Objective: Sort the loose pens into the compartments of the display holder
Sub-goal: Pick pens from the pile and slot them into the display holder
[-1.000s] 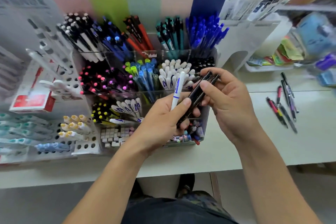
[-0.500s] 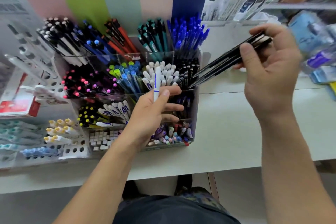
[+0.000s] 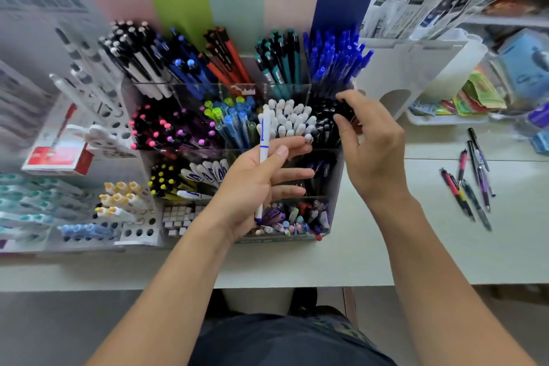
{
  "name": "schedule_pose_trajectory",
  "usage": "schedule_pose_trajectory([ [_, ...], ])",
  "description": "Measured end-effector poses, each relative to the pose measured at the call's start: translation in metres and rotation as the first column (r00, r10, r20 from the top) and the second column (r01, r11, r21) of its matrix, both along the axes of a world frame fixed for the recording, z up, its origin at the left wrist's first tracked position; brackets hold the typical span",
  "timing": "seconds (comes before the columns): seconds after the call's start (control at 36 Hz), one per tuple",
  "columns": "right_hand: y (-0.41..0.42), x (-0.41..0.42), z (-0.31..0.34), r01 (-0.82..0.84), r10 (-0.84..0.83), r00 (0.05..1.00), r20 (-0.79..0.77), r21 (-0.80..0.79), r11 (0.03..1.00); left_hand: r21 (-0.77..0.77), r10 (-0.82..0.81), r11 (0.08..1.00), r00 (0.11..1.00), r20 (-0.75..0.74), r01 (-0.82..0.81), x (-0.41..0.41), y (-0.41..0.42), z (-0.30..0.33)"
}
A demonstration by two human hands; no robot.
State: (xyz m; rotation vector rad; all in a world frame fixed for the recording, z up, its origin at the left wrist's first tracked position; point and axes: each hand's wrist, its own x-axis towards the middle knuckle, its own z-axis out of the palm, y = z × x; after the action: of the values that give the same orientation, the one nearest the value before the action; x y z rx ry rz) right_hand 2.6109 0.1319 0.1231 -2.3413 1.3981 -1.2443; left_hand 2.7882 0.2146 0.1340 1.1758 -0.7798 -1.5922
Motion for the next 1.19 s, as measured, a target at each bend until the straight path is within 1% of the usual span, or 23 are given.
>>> schedule_pose_trajectory([
  [0.14,-0.001,0.004,-0.008,0.045,-0.044,0.999,0.024,-0.056,0.997,0.005,-0.034,0.999,0.999,-0.020,0.034,0.004,0.000,0.000],
  [0.25,0.007,0.009,-0.016,0.055,-0.054,0.998,0.034,-0.029,0.998,0.040,-0.040,0.998,0.999,-0.022,0.041,0.004,0.001,-0.006],
  [0.31,0.011,0.010,-0.019,0.060,-0.060,0.998,0.010,-0.002,0.998,0.065,-0.040,0.997,0.999,-0.030,0.042,0.004,0.001,-0.007],
  [0.39,0.014,0.008,-0.020,0.106,-0.106,0.991,-0.085,-0.005,0.994,0.072,0.008,0.997,1.000,-0.022,-0.006,0.005,0.001,-0.009],
  [0.47,0.015,0.007,-0.018,0.133,-0.133,0.983,-0.125,-0.011,0.991,0.041,0.042,0.998,0.999,0.034,-0.044,0.005,0.000,-0.010],
  [0.61,0.015,0.011,-0.021,0.116,-0.146,0.974,-0.176,-0.169,0.979,0.020,0.074,0.997,0.994,0.086,-0.076,0.005,0.000,-0.010],
  [0.69,0.016,0.014,-0.023,0.094,-0.128,0.979,-0.158,-0.202,0.975,-0.003,0.085,0.996,0.990,0.111,-0.085,0.004,0.001,-0.011],
  [0.81,0.019,0.016,-0.023,0.116,-0.144,0.982,-0.122,-0.209,0.971,-0.030,0.103,0.994,0.988,0.118,-0.100,0.005,0.003,-0.015],
  [0.83,0.019,0.017,-0.022,0.124,-0.150,0.982,-0.114,-0.209,0.970,-0.054,0.136,0.990,0.980,0.146,-0.129,0.006,0.003,-0.015],
  [0.86,0.019,0.017,-0.021,0.130,-0.154,0.982,-0.108,-0.204,0.970,-0.095,0.181,0.982,0.961,0.209,-0.165,0.007,0.003,-0.017],
  [0.92,0.018,0.018,-0.019,0.163,-0.184,0.978,-0.097,-0.190,0.968,-0.208,0.300,0.948,0.896,0.328,-0.241,0.009,0.005,-0.019],
  [0.97,0.017,0.018,-0.016,0.213,-0.230,0.969,-0.091,-0.164,0.963,-0.244,0.375,0.920,0.868,0.325,-0.306,0.010,0.006,-0.021],
  [1.03,0.016,0.020,-0.012,0.222,-0.239,0.962,-0.130,-0.132,0.966,-0.252,0.381,0.917,0.867,0.321,-0.310,0.011,0.007,-0.022],
  [1.08,0.017,0.022,-0.010,0.196,-0.215,0.957,-0.193,-0.114,0.974,-0.255,0.362,0.924,0.868,0.340,-0.285,0.012,0.008,-0.023],
  [1.11,0.018,0.024,-0.009,0.186,-0.206,0.954,-0.216,-0.109,0.976,-0.247,0.353,0.927,0.878,0.325,-0.282,0.013,0.007,-0.023],
  [1.19,0.020,0.030,-0.009,0.197,-0.212,0.954,-0.211,-0.091,0.976,-0.231,0.323,0.937,0.897,0.301,-0.261,0.017,0.008,-0.024],
])
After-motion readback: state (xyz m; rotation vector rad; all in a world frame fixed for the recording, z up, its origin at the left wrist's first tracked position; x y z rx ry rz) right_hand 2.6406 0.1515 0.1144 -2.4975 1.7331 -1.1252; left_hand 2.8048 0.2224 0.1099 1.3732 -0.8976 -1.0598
